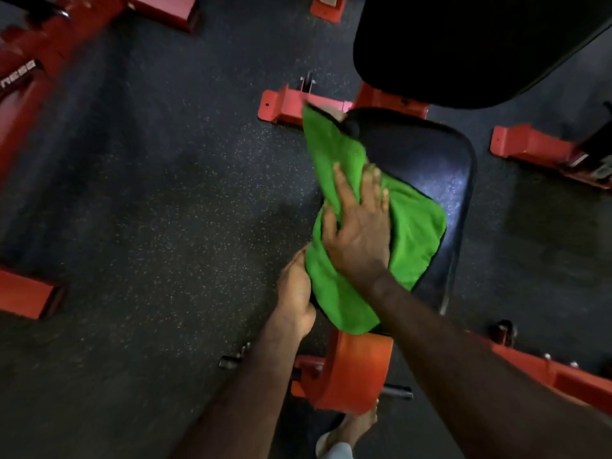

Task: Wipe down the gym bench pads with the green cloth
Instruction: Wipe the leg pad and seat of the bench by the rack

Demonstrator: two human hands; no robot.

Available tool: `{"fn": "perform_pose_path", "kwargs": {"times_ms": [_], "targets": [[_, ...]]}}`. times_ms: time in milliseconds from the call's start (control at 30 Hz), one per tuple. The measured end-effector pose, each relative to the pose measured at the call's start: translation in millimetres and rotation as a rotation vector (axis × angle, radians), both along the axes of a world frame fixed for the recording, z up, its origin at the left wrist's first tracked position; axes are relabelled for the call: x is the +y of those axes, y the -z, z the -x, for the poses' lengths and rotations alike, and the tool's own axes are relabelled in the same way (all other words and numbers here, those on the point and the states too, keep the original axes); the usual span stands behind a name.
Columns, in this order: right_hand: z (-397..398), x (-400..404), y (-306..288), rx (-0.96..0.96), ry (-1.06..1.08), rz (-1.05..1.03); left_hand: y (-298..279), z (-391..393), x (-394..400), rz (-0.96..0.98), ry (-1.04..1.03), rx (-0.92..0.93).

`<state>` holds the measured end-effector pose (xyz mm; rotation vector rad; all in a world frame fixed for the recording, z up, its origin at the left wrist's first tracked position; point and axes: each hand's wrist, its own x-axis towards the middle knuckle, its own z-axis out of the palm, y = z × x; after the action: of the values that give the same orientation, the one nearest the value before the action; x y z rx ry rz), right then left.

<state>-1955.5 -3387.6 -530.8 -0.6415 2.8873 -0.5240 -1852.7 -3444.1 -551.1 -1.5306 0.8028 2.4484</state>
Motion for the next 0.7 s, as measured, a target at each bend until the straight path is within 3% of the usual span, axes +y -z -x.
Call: {"fn": "perform_pose_path", "kwargs": {"times_ms": [133, 200, 267, 333, 433, 500, 633, 700], "targets": [[-38.0, 42.2, -7.5, -0.043, -0.569, -0.11, -0.8, -4.7, -8.9, -0.088, -0.076, 0.002], [-16.8, 53.3, -8.0, -0.012, -0.708, -0.143, -2.6, -3.6, -8.6, -0.09, -0.092, 0.012], [13.8, 42.0, -6.1, 0.059, -0.649, -0.112, -3.2, -2.1, -8.5, -0.107, -0.079, 0.014], [33.0, 21.1, -3.1, 0.085, -0.444, -0.047, -0.2, -3.7, -8.4, -0.101, -0.057, -0.008], [8.7, 4.7, 1.3, 0.027, -0.194, -0.001, 1.7, -11.4, -8.0, -0.14, -0.052, -0.014], [-24.7, 17.1, 0.8, -0.015, -0.286, -0.032, -2.5, -15.8, -8.6, -0.185, -0.077, -0.01], [-22.1, 52.0, -7.0, -0.039, -0.789, -0.113, -6.4, -11.9, -4.5, -0.087, -0.074, -0.026], [13.2, 47.4, -4.6, 0.019, -0.764, -0.102, -10.7, -7.8, -1.0, -0.069, -0.066, -0.03]]}}
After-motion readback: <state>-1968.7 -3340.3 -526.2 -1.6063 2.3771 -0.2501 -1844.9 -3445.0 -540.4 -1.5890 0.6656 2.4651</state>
